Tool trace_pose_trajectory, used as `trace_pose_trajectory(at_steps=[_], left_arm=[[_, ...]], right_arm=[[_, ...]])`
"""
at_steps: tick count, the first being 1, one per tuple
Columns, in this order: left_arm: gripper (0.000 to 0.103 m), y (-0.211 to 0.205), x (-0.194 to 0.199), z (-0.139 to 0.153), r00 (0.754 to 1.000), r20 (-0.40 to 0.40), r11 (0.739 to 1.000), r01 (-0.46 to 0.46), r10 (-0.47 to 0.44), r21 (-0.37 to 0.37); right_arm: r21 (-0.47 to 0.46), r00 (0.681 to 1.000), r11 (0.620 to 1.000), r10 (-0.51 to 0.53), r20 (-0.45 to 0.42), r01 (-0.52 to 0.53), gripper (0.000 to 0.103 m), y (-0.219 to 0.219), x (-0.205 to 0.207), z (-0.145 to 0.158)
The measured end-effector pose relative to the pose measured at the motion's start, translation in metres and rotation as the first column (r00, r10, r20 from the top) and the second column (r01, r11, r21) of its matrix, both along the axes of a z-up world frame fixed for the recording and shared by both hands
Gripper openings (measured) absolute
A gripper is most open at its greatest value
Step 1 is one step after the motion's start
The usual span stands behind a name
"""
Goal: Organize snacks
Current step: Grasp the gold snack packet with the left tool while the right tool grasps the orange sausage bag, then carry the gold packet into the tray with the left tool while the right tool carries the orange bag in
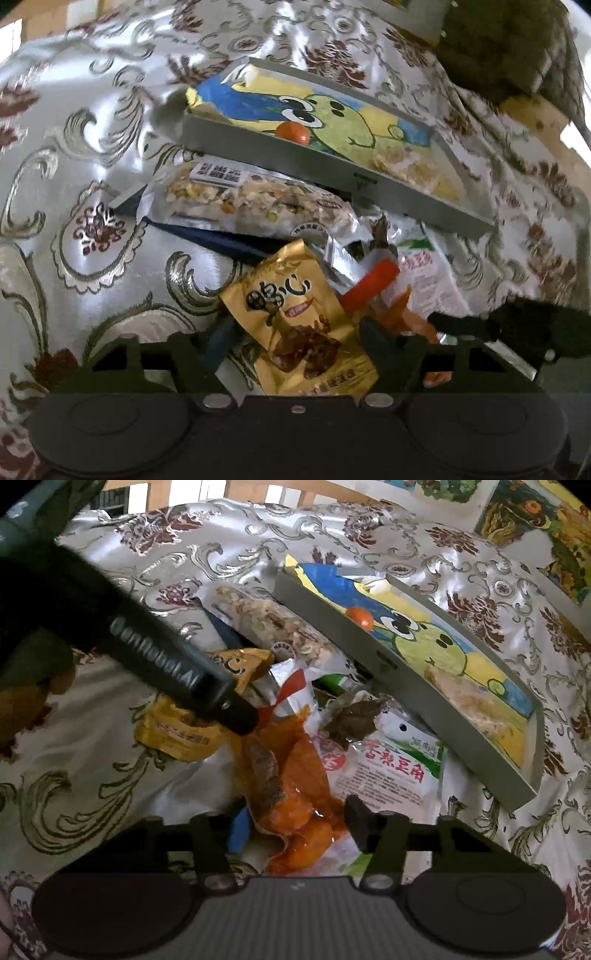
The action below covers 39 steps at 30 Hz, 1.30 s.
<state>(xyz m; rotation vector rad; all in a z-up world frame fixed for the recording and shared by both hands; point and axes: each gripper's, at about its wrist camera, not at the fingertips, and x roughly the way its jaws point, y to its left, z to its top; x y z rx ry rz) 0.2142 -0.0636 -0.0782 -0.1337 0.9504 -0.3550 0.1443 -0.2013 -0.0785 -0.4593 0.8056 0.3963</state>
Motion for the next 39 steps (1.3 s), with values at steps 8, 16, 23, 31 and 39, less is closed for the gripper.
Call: trace_pose_trajectory(at_steps=[8, 16, 23, 31, 39], left_arm=[[0.046, -0.001, -0.01, 0.007, 1.0, 0.021, 1.0, -0.007, 0.007, -0.005], [0.041, 0.002, -0.01, 0.007, 1.0, 0.007, 1.0, 0.006, -0.006, -0.029], [0.049, 0.01, -0.003, 0.0, 0.999, -0.033, 0.995, -0.018, 0.015, -0.1], [0.042, -0.006, -0.008, 0.001, 0.997, 0.037, 0.998, 0.066, -0.067, 0.018], [0.028, -0.009, -0.014, 0.007, 0.994, 0.075, 0.996, 0.071, -0.075, 0.054]], right_arm=[[0.009, 1.0, 1.0, -0.018, 0.024, 0.017, 0.046, -0.001, -0.002, 0.005], [-0.028, 0.998, 0.999, -0.038, 0.057, 0.039, 0.043, 0.0, -0.009, 0.011], [-0.05, 0.989, 0.992, -0.107, 0.103, 0.113, 0.041, -0.009, -0.013, 0.02], [-0.013, 0.974, 0.985, -0.17, 0.148, 0.174, 0.041, -0.022, -0.009, 0.03], [-0.001, 0.965, 0.98, -0.197, 0.172, 0.2, 0.042, -0.026, -0.002, 0.029]])
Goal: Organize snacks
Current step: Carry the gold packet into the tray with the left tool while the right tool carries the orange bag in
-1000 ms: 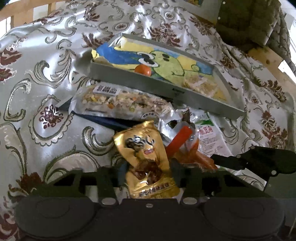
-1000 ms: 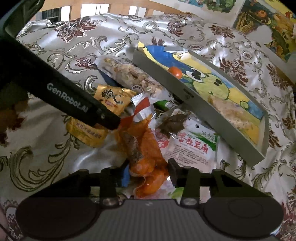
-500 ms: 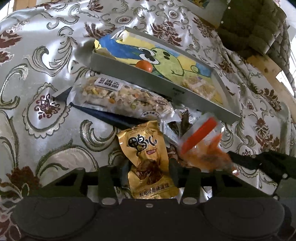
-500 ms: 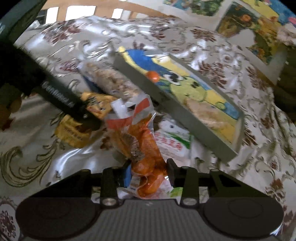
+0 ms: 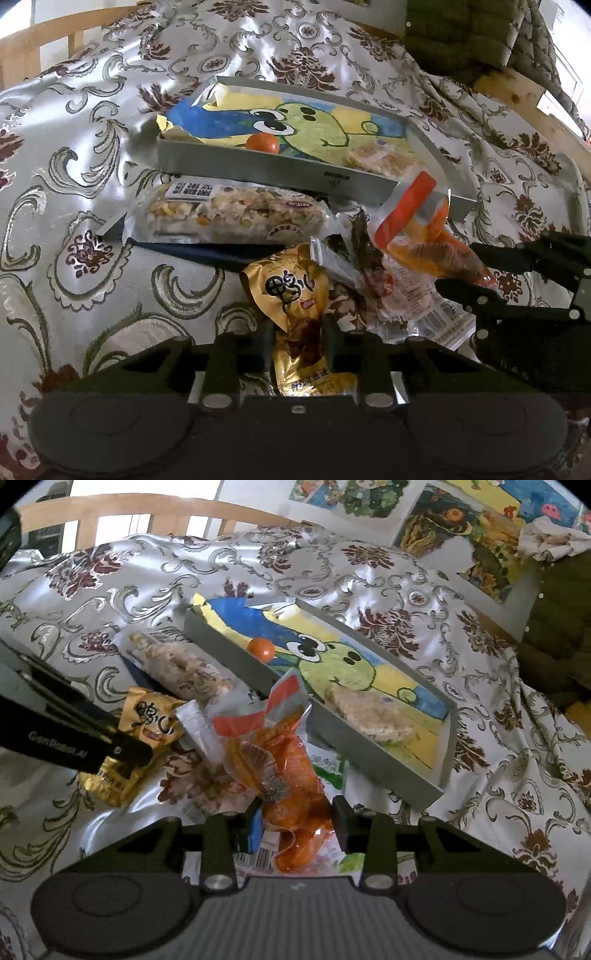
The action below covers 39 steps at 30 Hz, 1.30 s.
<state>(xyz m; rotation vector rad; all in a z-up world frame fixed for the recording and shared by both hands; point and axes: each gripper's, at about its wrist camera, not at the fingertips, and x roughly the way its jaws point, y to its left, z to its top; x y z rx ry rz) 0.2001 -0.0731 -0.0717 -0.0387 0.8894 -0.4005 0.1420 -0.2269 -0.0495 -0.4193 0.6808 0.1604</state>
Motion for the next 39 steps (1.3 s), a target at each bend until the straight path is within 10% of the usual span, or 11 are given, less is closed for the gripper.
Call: trace_pose_trajectory(at_steps=[4, 39], left_arm=[[0.015, 0.0, -0.004, 0.003, 1.0, 0.016, 1.0, 0.0, 0.001, -0.015], [0.011, -0.013, -0.033, 0.023, 0.986, 0.161, 0.998, 0.059, -0.053, -0.031]], right_arm=[[0.006, 1.0, 1.0, -0.005, 0.015, 0.005, 0.042, -0.001, -0.001, 0.001], [0.042, 0.994, 0.997, -0.061, 0.089, 0.058, 0.042, -0.012, -0.001, 0.012]])
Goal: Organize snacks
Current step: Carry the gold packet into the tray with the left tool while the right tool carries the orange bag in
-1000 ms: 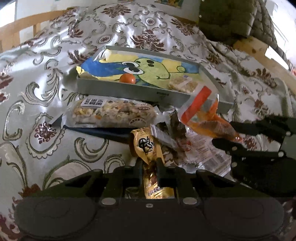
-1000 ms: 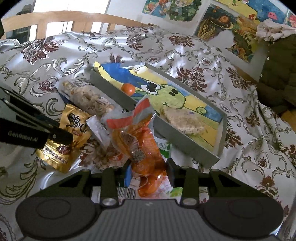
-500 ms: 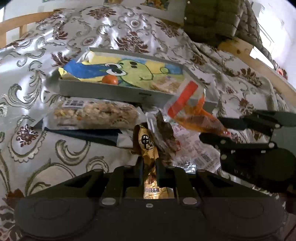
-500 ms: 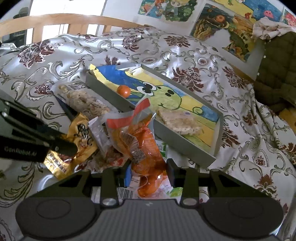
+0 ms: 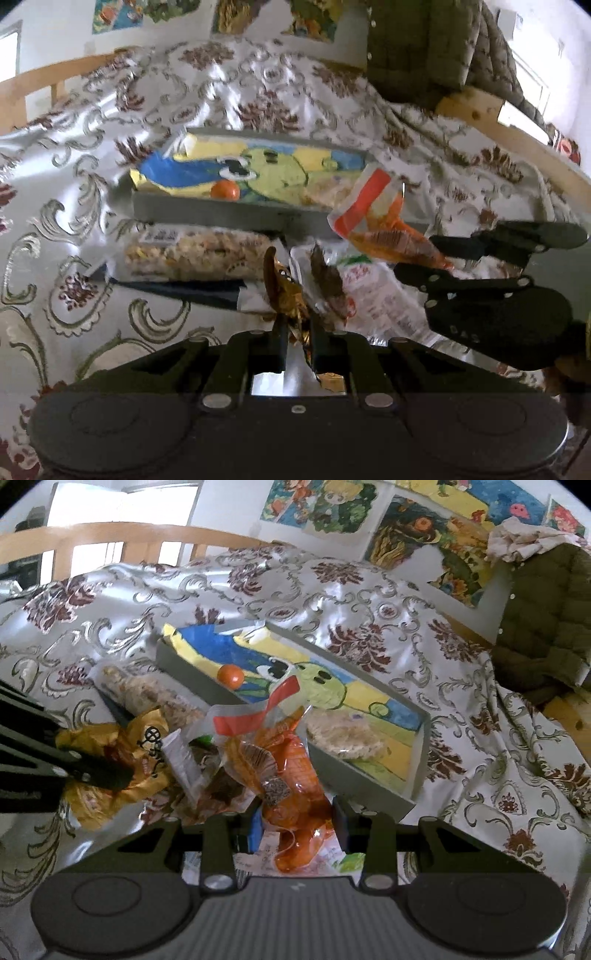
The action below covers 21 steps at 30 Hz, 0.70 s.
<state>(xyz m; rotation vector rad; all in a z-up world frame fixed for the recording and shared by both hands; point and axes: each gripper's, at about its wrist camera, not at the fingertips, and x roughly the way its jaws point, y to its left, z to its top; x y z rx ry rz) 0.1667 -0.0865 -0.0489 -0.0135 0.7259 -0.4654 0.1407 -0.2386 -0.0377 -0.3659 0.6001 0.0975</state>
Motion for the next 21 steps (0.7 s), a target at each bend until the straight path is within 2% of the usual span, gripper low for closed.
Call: trace_pose_trajectory(at_steps=[8, 15, 21], left_arm=[[0.011, 0.004, -0.005, 0.006, 0.999, 0.007, 0.999, -0.045, 0.045, -0.016], [0.011, 0.009, -0.015, 0.024, 0.989, 0.121, 0.994, -0.079, 0.087, -0.07], [0.011, 0.003, 0.01, 0.033, 0.978, 0.166, 0.989, -0.115, 0.129, -0.093]], right_arm=[[0.008, 1.0, 1.0, -0.011, 0.023, 0.011, 0.042, -0.003, 0.0, 0.003], [0.015, 0.998, 1.0, -0.024, 0.056, 0.023, 0.042, -0.003, 0.001, 0.007], [0.033, 0.997, 0.998, -0.047, 0.068, 0.044, 0.042, -0.004, 0.01, 0.009]])
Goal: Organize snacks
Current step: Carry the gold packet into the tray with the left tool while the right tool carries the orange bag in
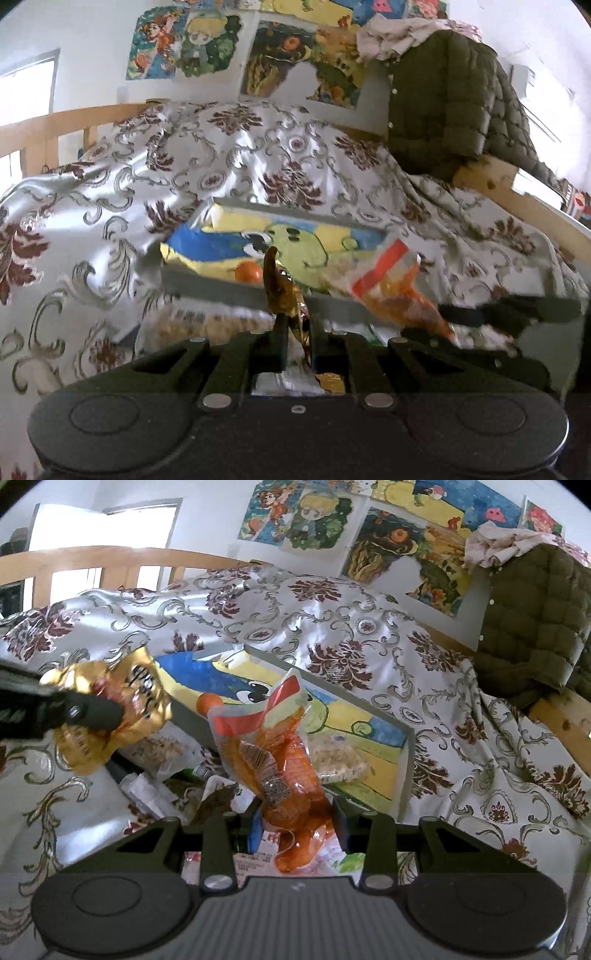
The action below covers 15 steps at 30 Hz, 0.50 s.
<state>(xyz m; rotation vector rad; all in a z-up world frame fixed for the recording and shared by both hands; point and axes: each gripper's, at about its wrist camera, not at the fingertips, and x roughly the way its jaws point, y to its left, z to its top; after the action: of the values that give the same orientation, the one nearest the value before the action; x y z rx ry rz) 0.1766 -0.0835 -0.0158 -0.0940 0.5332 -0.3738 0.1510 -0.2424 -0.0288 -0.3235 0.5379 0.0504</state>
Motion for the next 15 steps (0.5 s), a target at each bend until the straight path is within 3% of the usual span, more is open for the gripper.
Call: trace_pose_trajectory(at_steps=[7, 15], left_arm=[[0.011, -0.017, 0.052, 0.001, 1.0, 0.002, 0.997, -0.008, 0.009, -0.082], [0.011, -0.034, 0.101, -0.01, 0.999, -0.004, 0.993, 0.035, -0.035, -0.117]], right_arm=[[0.02, 0.996, 0.997, -0.074, 0.056, 0.073, 0.042, -0.01, 0.017, 0.004], [0.091, 0.98, 0.981, -0.177, 0.087, 0.17, 0.042, -0.035, 0.051, 0.006]])
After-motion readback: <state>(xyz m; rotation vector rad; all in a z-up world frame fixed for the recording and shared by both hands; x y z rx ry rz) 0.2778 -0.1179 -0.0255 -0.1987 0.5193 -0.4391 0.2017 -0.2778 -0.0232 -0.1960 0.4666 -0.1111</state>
